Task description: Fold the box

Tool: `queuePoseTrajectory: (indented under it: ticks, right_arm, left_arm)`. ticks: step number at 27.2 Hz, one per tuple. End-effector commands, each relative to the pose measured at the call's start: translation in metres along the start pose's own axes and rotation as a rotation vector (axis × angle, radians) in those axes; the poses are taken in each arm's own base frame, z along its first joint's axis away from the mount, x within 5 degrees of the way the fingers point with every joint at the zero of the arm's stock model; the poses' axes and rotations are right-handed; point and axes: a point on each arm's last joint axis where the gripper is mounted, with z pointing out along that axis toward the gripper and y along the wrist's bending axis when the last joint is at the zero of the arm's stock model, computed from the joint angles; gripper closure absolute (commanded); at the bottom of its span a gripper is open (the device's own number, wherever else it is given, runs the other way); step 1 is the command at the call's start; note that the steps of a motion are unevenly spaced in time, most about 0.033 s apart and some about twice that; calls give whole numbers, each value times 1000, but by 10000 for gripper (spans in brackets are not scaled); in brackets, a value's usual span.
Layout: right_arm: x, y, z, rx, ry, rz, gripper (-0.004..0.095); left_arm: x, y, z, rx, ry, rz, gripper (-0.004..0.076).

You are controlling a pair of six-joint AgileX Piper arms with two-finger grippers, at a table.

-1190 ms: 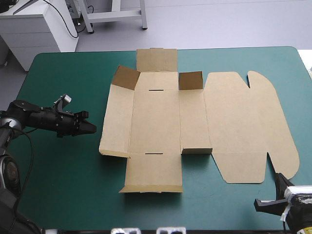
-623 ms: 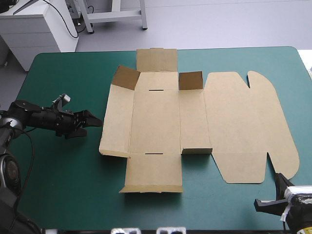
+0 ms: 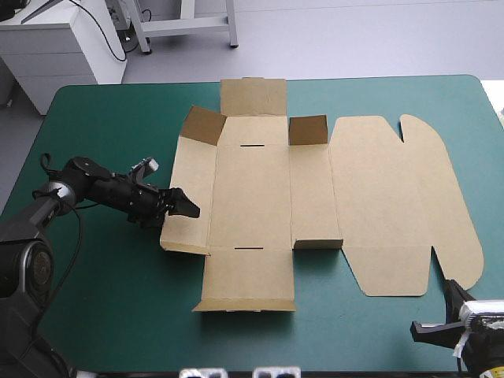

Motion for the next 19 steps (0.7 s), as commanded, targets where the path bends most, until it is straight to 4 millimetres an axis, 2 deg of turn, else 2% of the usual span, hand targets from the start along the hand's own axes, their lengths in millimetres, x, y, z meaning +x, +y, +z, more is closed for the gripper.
queuePoseTrajectory:
  ticks: [1,4,7,16,19]
  right_arm:
    - [-13,0,-10,6,-126,-9,922]
    - [-13,0,-10,6,-126,-9,922]
    - [-13,0,-10,6,-126,-9,922]
    - [-13,0,-10,6,-126,-9,922]
    - [-13,0,-10,6,-126,-9,922]
  left_arm:
    - [-4,-15,-6,65,-24,-3,106]
    - [-7,-17,-7,82,-56,-18,132]
    - [-9,-18,-7,99,-85,-33,201]
    - [-9,-19,-7,107,-79,-34,556]
    - [-8,-17,-3,127,-48,-46,724]
